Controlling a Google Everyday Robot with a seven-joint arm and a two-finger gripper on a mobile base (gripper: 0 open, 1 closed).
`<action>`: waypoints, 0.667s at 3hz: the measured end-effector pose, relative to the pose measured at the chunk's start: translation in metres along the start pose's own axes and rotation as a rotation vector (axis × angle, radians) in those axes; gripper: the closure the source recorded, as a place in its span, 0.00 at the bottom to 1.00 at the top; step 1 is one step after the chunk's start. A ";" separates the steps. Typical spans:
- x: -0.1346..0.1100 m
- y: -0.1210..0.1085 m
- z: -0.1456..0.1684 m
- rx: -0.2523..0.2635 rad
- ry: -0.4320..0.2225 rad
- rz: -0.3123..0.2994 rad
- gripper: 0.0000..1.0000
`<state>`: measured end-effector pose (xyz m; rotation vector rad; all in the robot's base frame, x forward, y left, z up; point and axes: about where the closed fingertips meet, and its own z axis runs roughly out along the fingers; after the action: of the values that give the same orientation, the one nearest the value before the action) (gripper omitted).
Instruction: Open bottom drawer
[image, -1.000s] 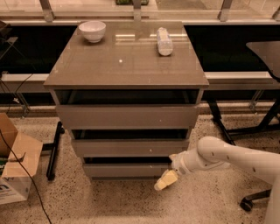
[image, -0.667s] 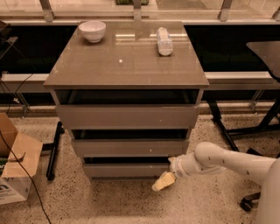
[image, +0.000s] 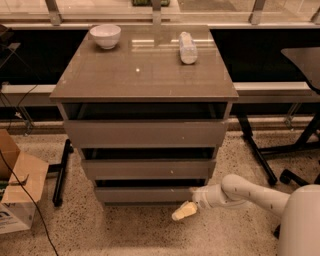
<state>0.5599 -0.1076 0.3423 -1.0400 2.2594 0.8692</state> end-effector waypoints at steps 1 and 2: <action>0.014 -0.022 0.022 -0.034 -0.050 0.041 0.00; 0.023 -0.047 0.039 -0.052 -0.074 0.061 0.00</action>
Offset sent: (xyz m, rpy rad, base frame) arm 0.0590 -0.0185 -0.0849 0.1339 0.0334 -0.0553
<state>0.5907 -0.1135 0.2852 -0.9500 2.2281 0.9801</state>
